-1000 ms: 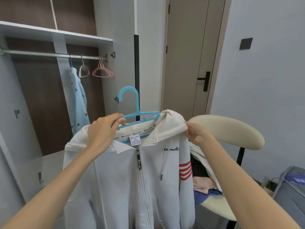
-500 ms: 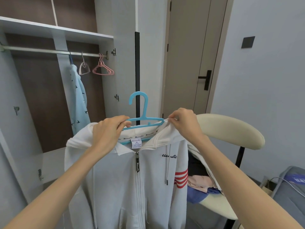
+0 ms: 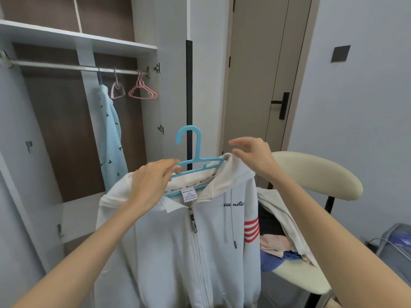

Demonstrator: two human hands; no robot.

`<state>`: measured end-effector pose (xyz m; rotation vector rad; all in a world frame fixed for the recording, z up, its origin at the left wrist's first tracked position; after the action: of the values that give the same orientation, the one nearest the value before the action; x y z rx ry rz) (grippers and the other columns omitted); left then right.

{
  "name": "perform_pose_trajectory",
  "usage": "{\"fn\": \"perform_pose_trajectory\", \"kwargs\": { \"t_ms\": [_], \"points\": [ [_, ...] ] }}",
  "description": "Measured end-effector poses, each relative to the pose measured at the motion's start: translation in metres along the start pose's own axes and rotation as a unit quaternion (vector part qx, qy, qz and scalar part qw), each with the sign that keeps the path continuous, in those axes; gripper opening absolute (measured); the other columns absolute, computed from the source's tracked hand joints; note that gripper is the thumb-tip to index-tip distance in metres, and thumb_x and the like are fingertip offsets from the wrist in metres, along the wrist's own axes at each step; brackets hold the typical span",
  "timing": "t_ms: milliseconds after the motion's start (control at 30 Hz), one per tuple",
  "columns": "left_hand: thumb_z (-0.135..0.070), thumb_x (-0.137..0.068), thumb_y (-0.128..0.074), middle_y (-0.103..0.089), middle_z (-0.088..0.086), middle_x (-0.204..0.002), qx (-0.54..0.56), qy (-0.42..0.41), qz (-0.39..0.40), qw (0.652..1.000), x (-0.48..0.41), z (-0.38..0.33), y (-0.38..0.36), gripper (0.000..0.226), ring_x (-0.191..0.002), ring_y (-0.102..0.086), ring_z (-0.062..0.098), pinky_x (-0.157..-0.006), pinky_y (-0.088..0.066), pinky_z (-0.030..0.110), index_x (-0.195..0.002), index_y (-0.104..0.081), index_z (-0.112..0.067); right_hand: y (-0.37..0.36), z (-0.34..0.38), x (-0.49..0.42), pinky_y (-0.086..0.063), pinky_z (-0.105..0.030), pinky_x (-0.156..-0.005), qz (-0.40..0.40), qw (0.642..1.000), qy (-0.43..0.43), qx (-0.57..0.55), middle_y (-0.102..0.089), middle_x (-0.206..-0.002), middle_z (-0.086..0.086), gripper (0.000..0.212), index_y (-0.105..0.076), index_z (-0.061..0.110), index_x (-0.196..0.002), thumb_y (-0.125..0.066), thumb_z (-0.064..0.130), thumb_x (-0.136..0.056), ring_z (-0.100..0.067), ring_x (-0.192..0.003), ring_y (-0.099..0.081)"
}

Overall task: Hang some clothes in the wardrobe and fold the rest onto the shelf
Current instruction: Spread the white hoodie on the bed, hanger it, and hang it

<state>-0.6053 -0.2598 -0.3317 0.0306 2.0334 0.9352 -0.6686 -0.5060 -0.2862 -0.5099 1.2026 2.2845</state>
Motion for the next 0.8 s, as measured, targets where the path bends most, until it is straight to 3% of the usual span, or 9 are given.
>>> {"fn": "perform_pose_trajectory", "kwargs": {
  "t_ms": [67,133,233,300,367,533,667,733,800],
  "points": [
    [-0.031,-0.095,-0.054,-0.072,-0.014,-0.094,0.017,0.022,-0.002,1.000,0.001,0.005,-0.005,0.021,-0.082,-0.066,0.011,-0.070,-0.053,0.030,-0.108,-0.070,-0.026,-0.009,-0.004,0.010,-0.032,-0.015,-0.085,0.031,0.996,0.057,0.054,-0.067,-0.117,-0.002,0.025,-0.070,0.013,-0.115,-0.054,0.019,-0.096,-0.016,-0.110,-0.059],
    [-0.032,-0.095,-0.054,-0.072,-0.015,-0.095,0.027,0.023,-0.008,0.999,-0.001,0.004,-0.008,0.019,-0.085,-0.065,0.013,-0.070,-0.054,0.036,-0.102,-0.071,-0.030,-0.031,-0.008,0.019,-0.037,-0.024,-0.082,0.114,0.985,0.066,0.109,-0.062,-0.107,-0.002,0.027,-0.063,0.012,-0.114,-0.044,0.027,-0.101,-0.020,-0.103,-0.056],
    [-0.035,-0.095,-0.053,-0.071,-0.017,-0.092,0.029,0.013,0.002,0.999,-0.005,-0.004,-0.012,0.019,-0.085,-0.063,0.011,-0.069,-0.052,0.036,-0.098,-0.071,-0.032,-0.043,-0.011,0.022,-0.039,-0.036,-0.075,0.136,0.960,0.077,0.232,-0.045,-0.090,0.001,0.025,-0.047,0.014,-0.093,-0.035,0.034,-0.103,-0.026,-0.089,-0.049],
    [-0.036,-0.095,-0.052,-0.071,-0.018,-0.088,0.036,0.006,0.016,0.999,-0.008,-0.007,-0.012,0.019,-0.083,-0.063,0.010,-0.068,-0.050,0.034,-0.100,-0.071,-0.033,-0.038,-0.008,0.024,-0.039,-0.035,-0.072,0.141,0.956,0.086,0.244,-0.042,-0.089,0.001,0.025,-0.041,0.017,-0.089,-0.035,0.037,-0.103,-0.022,-0.086,-0.045],
    [-0.035,-0.095,-0.053,-0.071,-0.018,-0.085,0.055,0.006,0.027,0.998,-0.013,-0.012,-0.012,0.020,-0.083,-0.062,0.008,-0.069,-0.048,0.033,-0.102,-0.071,-0.032,-0.038,0.002,0.026,-0.043,-0.035,-0.076,0.143,0.953,0.110,0.244,-0.045,-0.098,-0.002,0.023,-0.046,0.016,-0.095,-0.037,0.036,-0.102,-0.020,-0.090,-0.042],
    [-0.033,-0.094,-0.055,-0.069,-0.016,-0.080,0.059,-0.048,0.066,0.995,-0.023,-0.030,-0.015,0.019,-0.079,-0.054,0.007,-0.074,-0.046,0.039,-0.088,-0.073,-0.029,-0.046,0.021,0.026,-0.047,-0.043,-0.080,0.198,0.953,0.104,0.204,-0.055,-0.101,-0.005,0.022,-0.050,0.012,-0.097,-0.037,0.028,-0.103,-0.026,-0.091,-0.054],
    [-0.042,-0.086,-0.063,-0.065,-0.012,-0.091,-0.055,-0.111,0.004,0.992,-0.033,-0.039,-0.002,0.018,-0.088,-0.047,0.011,-0.081,-0.026,0.029,-0.094,-0.068,-0.027,-0.029,0.022,0.021,-0.047,-0.041,-0.080,0.162,0.969,0.104,0.155,-0.049,-0.096,0.000,0.021,-0.056,0.010,-0.093,-0.043,0.024,-0.101,-0.023,-0.086,-0.052],
    [-0.043,-0.082,-0.068,-0.057,-0.009,-0.105,-0.083,-0.078,-0.063,0.991,-0.036,-0.032,0.008,0.025,-0.100,-0.046,0.015,-0.084,-0.026,0.031,-0.100,-0.060,-0.027,-0.017,0.022,0.018,-0.047,-0.040,-0.077,0.119,0.977,0.095,0.149,-0.050,-0.093,0.002,0.018,-0.056,0.015,-0.087,-0.047,0.025,-0.099,-0.021,-0.082,-0.055],
    [-0.040,-0.079,-0.073,-0.047,-0.002,-0.114,-0.071,0.019,-0.141,0.987,-0.032,-0.016,0.021,0.037,-0.107,-0.041,0.020,-0.086,-0.029,0.034,-0.107,-0.054,-0.024,-0.004,0.020,0.014,-0.049,-0.041,-0.073,0.072,0.985,0.082,0.133,-0.050,-0.092,0.005,0.018,-0.056,0.019,-0.083,-0.049,0.027,-0.098,-0.017,-0.074,-0.060]
  ]
}}
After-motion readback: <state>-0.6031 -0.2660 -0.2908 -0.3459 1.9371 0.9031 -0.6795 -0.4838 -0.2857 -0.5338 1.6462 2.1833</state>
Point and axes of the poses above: each hand's wrist, its own x-axis away from the middle knuckle, its own y-axis out of the back of the hand, z = x × y, the point moved 5 cm from there along -x, towards the middle knuckle
